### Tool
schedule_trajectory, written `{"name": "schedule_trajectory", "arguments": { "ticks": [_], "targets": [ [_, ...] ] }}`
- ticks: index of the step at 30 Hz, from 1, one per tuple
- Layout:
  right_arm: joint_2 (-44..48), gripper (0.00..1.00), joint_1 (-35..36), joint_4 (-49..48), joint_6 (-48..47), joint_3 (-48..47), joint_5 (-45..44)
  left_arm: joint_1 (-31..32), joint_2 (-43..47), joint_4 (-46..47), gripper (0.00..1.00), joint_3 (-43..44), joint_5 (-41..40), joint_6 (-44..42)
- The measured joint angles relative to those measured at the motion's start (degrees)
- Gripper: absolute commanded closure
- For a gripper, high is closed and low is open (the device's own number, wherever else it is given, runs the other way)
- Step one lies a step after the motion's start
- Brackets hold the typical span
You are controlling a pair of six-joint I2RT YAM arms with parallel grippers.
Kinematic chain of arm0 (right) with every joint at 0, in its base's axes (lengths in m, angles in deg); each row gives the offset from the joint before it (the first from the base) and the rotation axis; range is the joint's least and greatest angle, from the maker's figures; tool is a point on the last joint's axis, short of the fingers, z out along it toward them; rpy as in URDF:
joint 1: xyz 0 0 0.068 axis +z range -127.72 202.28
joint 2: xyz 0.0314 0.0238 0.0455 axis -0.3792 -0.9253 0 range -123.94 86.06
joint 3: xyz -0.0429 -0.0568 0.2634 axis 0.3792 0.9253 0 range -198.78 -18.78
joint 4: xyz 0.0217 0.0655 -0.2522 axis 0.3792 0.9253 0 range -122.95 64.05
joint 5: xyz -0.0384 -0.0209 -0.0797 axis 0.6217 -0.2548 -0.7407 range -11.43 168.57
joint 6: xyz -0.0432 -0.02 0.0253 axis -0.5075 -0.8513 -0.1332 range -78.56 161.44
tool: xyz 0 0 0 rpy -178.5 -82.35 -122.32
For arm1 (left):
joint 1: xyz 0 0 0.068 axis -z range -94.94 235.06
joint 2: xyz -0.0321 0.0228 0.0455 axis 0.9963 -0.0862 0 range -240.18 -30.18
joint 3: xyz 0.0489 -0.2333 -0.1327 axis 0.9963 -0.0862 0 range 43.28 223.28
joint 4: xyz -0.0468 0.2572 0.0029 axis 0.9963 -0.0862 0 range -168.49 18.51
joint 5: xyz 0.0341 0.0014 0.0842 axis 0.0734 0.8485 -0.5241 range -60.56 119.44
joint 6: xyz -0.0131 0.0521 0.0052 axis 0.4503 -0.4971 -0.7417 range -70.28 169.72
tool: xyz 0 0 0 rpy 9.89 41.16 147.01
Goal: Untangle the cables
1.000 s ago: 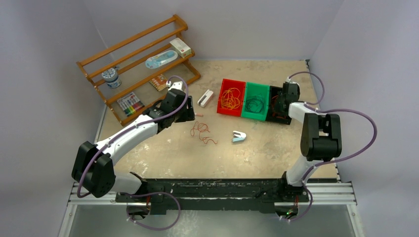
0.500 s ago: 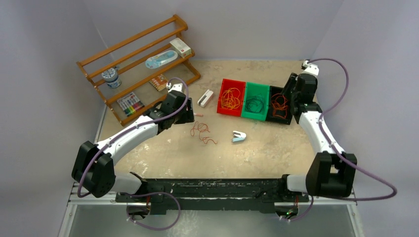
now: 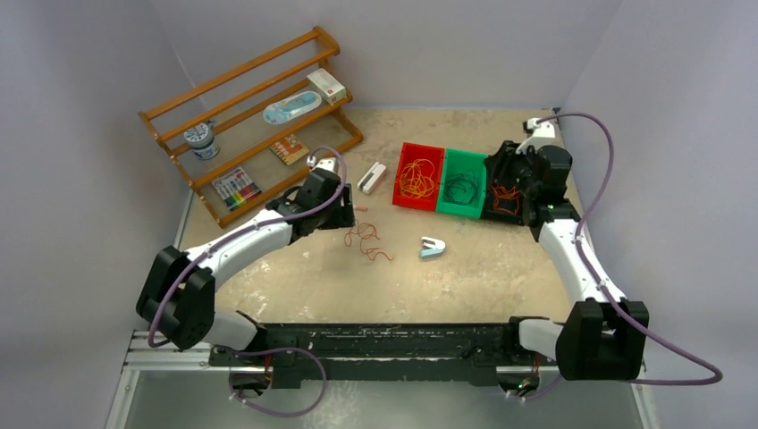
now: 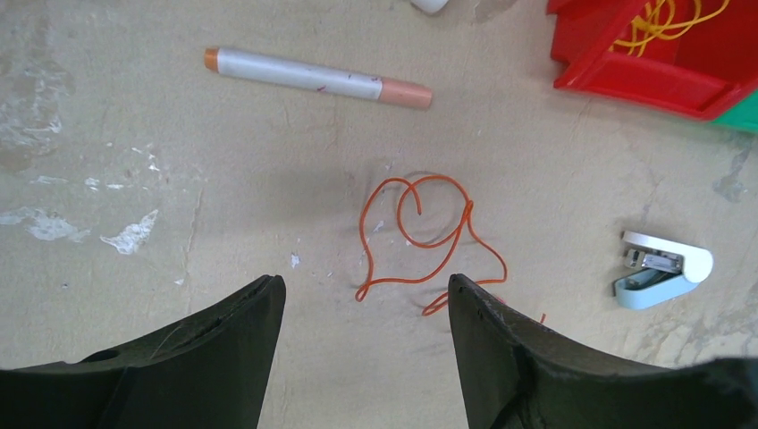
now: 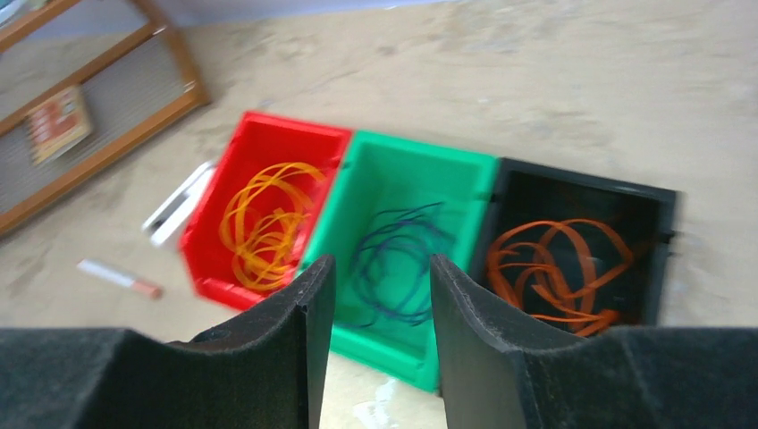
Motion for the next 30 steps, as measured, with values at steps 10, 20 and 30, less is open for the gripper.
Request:
{"name": "schedule_trajectory", "arguments": {
  "ticks": [10,20,30],
  "targets": [
    [-2.01,0.54,11.13,-3.15,2.14,2.54,3.98,4.26,-6.19,-0.2,0.37,-0.79,-1.2,-2.01],
    [-3.45,0.54,11.32,-3.67,2.32,2.56,4.04,5.84,-14.69,1.7,0.59,-1.25,-5.27,-3.48],
    [-3.45,0.54,11.37,-4.13,2.29,2.56,4.92,5.95,-15.37,3.74,0.96,-1.07,-8.44,-3.65]
  ]
}}
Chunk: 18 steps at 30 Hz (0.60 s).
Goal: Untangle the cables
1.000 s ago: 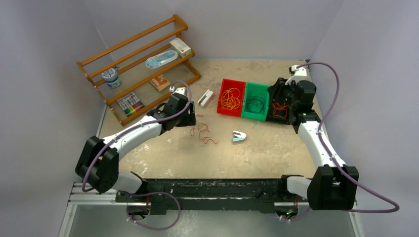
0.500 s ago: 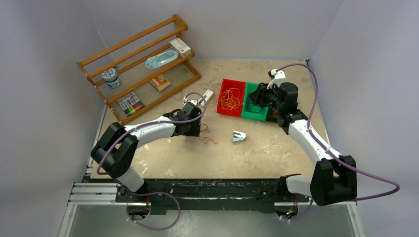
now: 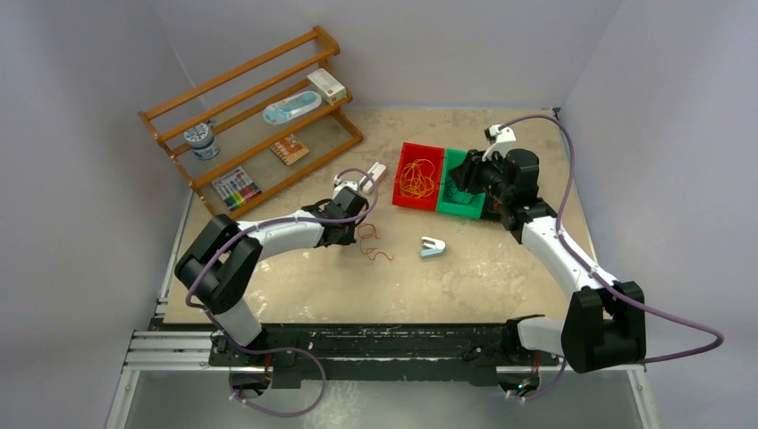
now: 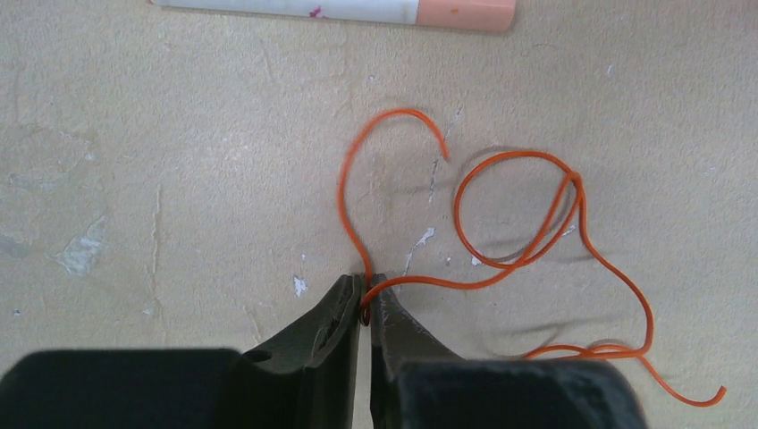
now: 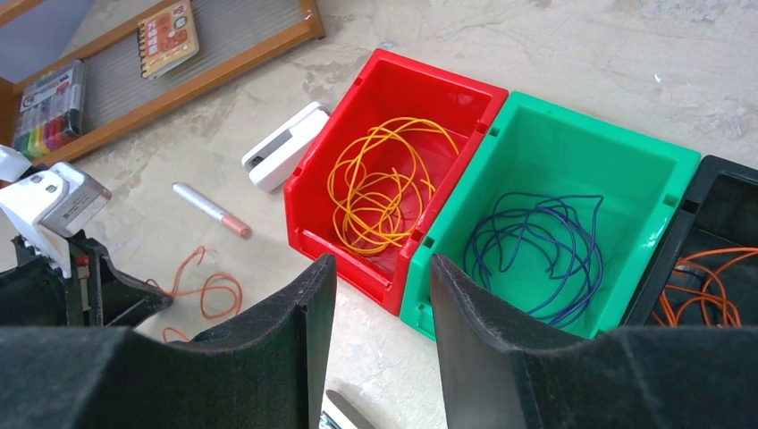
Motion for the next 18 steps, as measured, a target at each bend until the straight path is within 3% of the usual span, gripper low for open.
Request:
{"name": "schedule_trajectory", "arguments": {
  "ticks": [1,9,18],
  "targets": [
    [0.0,0.54,0.0,-0.09,0.0,0.0,0.13,0.0,0.02,0.17,1.0,0.0,-0.11,0.0],
    [0.0,0.52,0.0,-0.55,-0.2,0.04,1.11,0.0,3.82,1.01,1.0,0.0,-0.46,-0.24],
    [0.13,0.3,5.14,-6.23,-1.03,1.73,4.52,0.0,17.35,-2.47,1.0,6.03,-1.09,-1.49]
  ]
}}
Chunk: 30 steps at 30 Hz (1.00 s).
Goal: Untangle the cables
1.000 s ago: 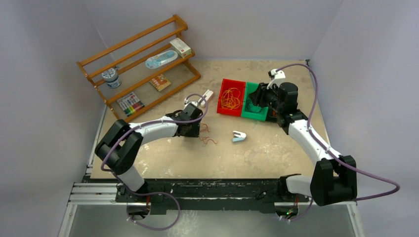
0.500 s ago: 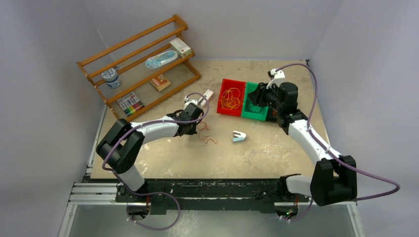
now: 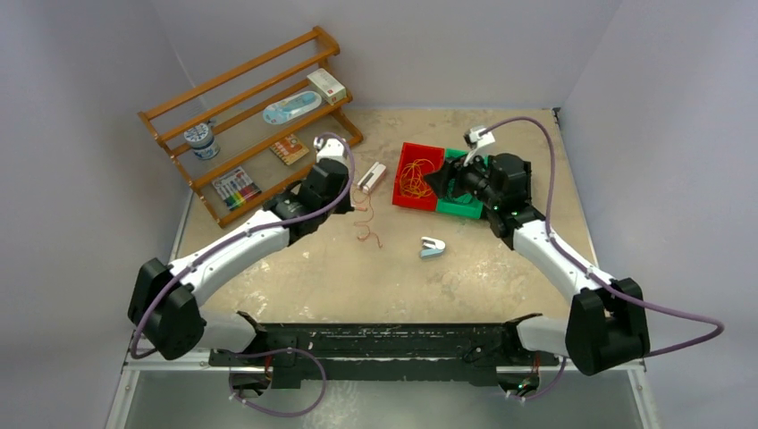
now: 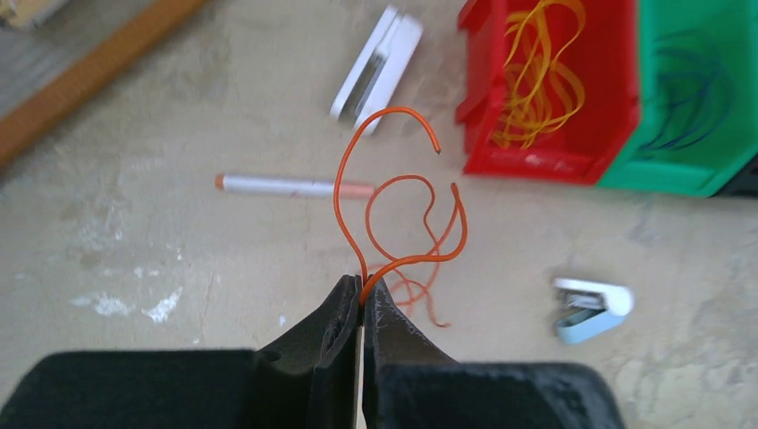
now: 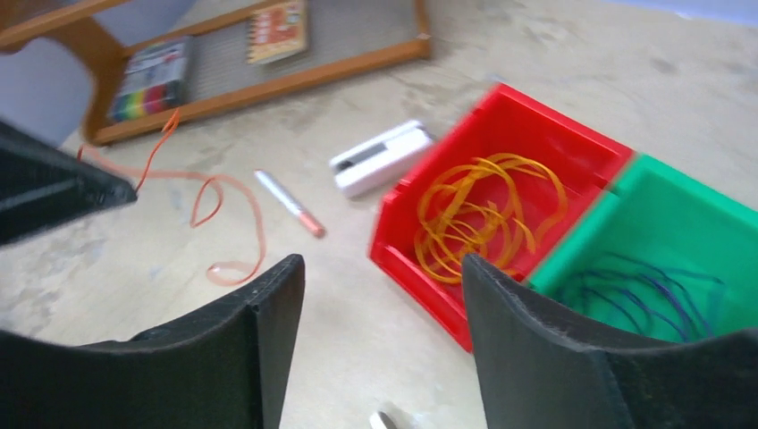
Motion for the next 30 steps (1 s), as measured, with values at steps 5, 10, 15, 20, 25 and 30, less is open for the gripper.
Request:
{"name": "schedule_trajectory", "arguments": {
  "ticks": [5,10,15,20,25,30],
  "targets": [
    [-0.57,0.26,8.04,-6.54,-0.63,0.0,1.73,0.0,3.19,-1.9,1.0,6.67,0.02,-1.2],
    [-4.61,0.25,13.4,-14.51,-0.72,-0.22,5.38,0.0,4.09,-3.93,1.0,11.43,0.57,-2.01],
    [-10.86,0.25,15.58,-20.0,-0.24,-2.49,6.01,0.0,4.24,-5.49,1.0,14.62,1.57,-2.34],
    [-17.35,0.26,15.8,-26.34,1.99,-4.92,6.21,0.0,5.03,-5.79,1.0,16.31,3.23,-2.32],
    [-23.45,0.34,16.04,-27.28,3.54,-10.1,6.19,0.0,6.29,-5.99,1.0,17.11,3.96,-2.32],
    [-25.16,0.5,16.31,-27.43,4.59,-10.58,6.91,0.0,6.95,-6.05,1.0,17.49,3.96,-2.32]
  ]
}}
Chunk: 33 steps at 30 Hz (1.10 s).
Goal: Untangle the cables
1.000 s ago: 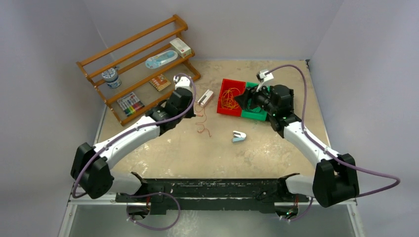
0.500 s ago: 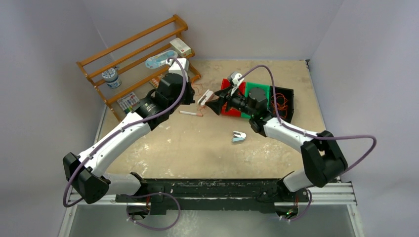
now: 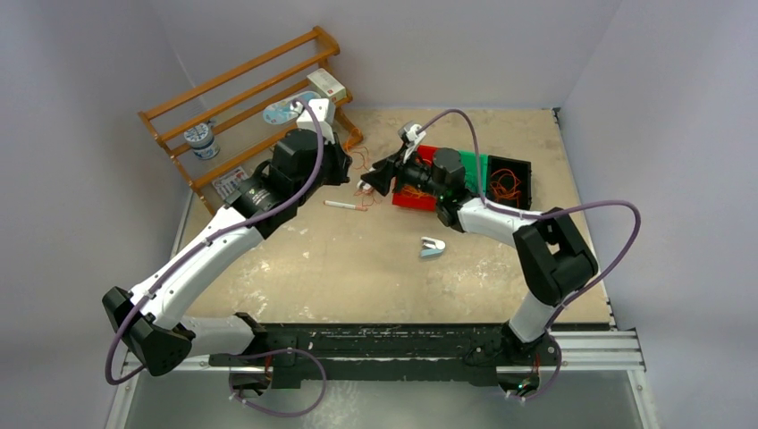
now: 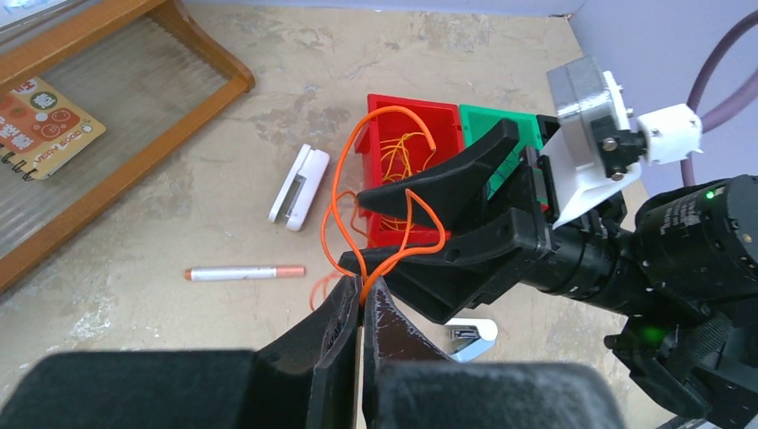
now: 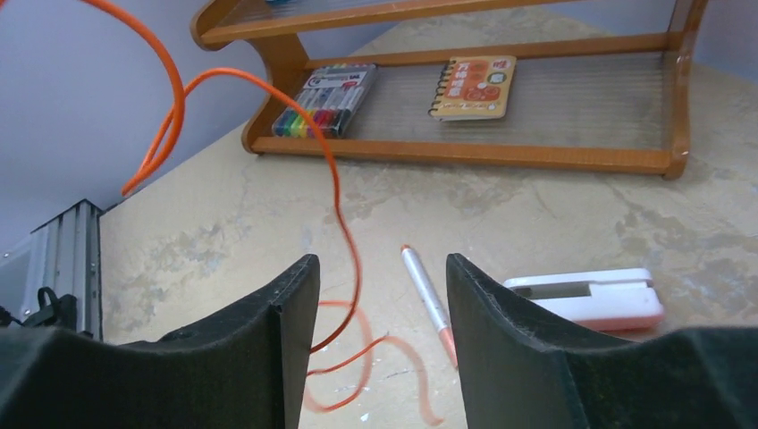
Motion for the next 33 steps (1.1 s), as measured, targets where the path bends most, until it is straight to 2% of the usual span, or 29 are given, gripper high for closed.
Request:
{"name": "schedule_trajectory", "arguments": {
  "ticks": [4,8,16,24,30,33],
  "targets": [
    [-1.55,0.79,0.02,-0.26,1.27,0.0,1.92,0.0,0.02,0.04,1.0,0.0,0.04,0.0],
    [-3.02,0.99,0.02,-0.48,2.69,0.02,2.84,0.0,0.35,0.15,1.0,0.0,-0.02,0.0],
    [-1.2,1.0,0.02,1.14,3.08,0.15,1.6,0.0,2.4,0.46,1.0,-0.79,-1.4,0.2],
    [10.47,1.0,0.02,6.43,2.23,0.46,-7.48,0.0,2.91,1.22,0.99,-2.89,-1.99,1.66],
    [15.67,1.0,-1.62,12.74,1.86,-1.33,-14.36,0.0,2.86,2.89,1.0,-5.81,-0.15,2.58],
    [17.84,1.0,-4.85,15.58,2.6,-1.6,-14.64,0.0,1.88,4.66,0.94,-6.05,2.43,2.58]
  ]
}}
